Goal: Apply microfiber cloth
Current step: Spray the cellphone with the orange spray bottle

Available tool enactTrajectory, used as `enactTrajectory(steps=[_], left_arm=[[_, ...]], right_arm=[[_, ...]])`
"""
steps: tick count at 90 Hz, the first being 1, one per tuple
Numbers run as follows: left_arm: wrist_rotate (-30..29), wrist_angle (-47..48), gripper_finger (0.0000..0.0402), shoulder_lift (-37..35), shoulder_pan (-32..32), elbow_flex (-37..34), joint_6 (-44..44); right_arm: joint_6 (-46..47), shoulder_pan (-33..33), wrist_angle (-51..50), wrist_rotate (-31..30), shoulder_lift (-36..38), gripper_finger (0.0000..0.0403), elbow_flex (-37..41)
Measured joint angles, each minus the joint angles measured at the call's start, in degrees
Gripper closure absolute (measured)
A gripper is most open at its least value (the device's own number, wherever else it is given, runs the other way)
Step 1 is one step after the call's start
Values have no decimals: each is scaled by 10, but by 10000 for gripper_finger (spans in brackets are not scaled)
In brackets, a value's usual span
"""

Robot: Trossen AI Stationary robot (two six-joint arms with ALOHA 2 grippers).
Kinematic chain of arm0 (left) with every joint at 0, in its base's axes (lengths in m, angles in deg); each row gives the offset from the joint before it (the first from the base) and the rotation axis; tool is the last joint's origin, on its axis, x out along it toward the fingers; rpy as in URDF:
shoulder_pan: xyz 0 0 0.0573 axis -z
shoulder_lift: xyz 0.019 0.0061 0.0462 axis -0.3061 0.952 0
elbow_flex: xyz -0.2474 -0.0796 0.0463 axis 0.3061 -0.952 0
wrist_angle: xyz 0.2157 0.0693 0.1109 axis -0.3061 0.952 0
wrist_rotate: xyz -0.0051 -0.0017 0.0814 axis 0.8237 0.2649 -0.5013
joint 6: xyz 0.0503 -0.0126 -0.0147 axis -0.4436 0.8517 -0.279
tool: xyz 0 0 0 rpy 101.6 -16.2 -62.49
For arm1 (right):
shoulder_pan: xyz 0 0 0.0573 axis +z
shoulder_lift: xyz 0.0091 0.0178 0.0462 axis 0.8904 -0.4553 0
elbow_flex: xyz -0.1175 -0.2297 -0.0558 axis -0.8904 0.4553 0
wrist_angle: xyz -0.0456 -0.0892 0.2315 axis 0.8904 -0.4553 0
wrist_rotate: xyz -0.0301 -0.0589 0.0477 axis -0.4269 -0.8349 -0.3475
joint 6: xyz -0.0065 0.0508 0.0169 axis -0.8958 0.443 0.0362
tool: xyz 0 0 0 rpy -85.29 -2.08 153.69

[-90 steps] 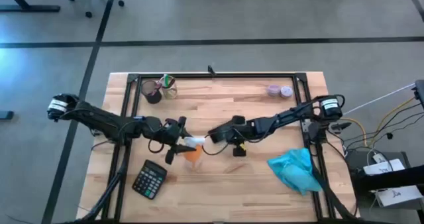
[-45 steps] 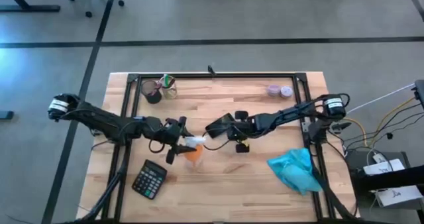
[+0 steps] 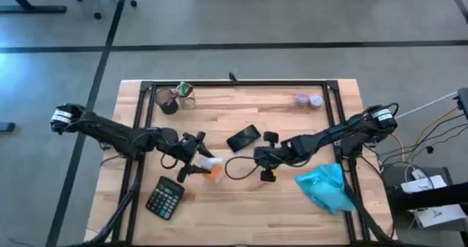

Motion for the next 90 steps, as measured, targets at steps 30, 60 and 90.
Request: enactTrajectory(steps=[30, 60, 90], left_arm=[[70, 85, 116, -51, 0, 93, 4], [-132, 192, 138, -57, -68, 204, -28], [-26, 212, 202, 84, -263, 199, 24]], right_arm=[[4, 14, 78, -2, 4, 403, -5], [-92, 12, 38, -53, 9, 403, -65], [-89, 11, 21, -88, 9, 403, -4]])
